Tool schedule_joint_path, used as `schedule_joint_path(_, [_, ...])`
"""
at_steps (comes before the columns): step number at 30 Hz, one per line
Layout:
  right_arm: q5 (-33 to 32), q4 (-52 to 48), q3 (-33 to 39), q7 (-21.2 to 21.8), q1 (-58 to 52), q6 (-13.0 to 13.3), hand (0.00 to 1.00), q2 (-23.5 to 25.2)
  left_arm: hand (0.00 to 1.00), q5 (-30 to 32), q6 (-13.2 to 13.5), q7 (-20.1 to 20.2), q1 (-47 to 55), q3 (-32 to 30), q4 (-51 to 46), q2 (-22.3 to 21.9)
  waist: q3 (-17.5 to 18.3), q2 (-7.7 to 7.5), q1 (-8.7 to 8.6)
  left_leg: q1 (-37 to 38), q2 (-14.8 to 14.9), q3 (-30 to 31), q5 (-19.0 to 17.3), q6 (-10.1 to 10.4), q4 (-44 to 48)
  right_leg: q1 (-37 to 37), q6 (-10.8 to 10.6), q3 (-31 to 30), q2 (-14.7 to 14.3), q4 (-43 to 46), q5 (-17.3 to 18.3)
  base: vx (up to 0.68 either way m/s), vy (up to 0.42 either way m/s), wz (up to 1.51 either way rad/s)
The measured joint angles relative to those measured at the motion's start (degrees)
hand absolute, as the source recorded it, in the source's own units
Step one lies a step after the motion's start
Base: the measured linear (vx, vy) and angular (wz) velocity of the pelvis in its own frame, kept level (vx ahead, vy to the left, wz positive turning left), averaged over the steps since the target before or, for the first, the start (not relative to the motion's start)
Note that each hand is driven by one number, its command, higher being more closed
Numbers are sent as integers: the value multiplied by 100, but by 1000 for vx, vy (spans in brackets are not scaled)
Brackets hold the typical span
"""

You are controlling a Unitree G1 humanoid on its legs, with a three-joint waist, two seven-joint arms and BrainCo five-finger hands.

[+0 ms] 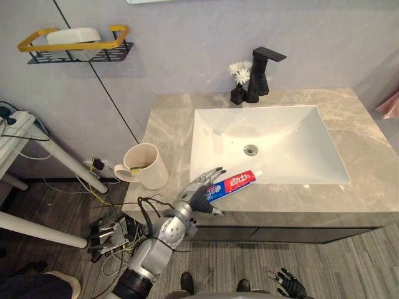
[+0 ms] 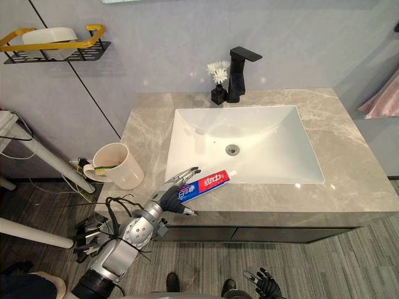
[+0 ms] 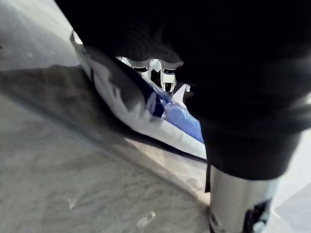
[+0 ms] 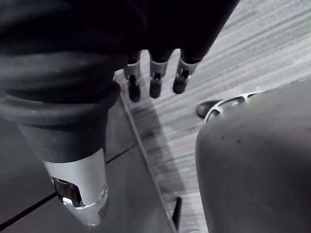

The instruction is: Organize washtable

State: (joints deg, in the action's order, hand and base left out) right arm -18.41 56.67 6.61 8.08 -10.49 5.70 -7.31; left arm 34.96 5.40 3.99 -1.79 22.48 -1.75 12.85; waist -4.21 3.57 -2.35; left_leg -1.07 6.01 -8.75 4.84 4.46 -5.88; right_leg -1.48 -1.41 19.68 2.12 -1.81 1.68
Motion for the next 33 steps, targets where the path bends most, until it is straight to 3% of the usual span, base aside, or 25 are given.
schedule_joint_path(2, [-2,0,14,-24,5,3,0,-7,0,6,-12,0,-41,3,28,22,-36,27,-8,31,1,-5,0,0,0,-20,3,-7,-2,0,-3,0,0,0])
schedule_joint_path(3, [-3,0,14,-32,6,4,0,-11,100,10,-15,-1,-56,3,42,27,-48,35,-11,41,2,-9,0,0,0,-20,3,-12,-2,0,-4,-4,0,-4])
schedule_joint_path(13, [0,1,14,-64,60,33,0,-99,100,303,118,-222,-76,13,28,129,-186,136,-37,82,5,-66,-3,2,0,-17,-42,-85,1,-29,-10,0,0,-4])
schedule_joint_path(33, [-4,37,-79,-185,107,186,0,-108,100,424,375,-692,71,-7,-89,73,-359,117,-49,73,-4,-38,-2,0,0,-11,-44,-77,0,-22,-9,0,0,0])
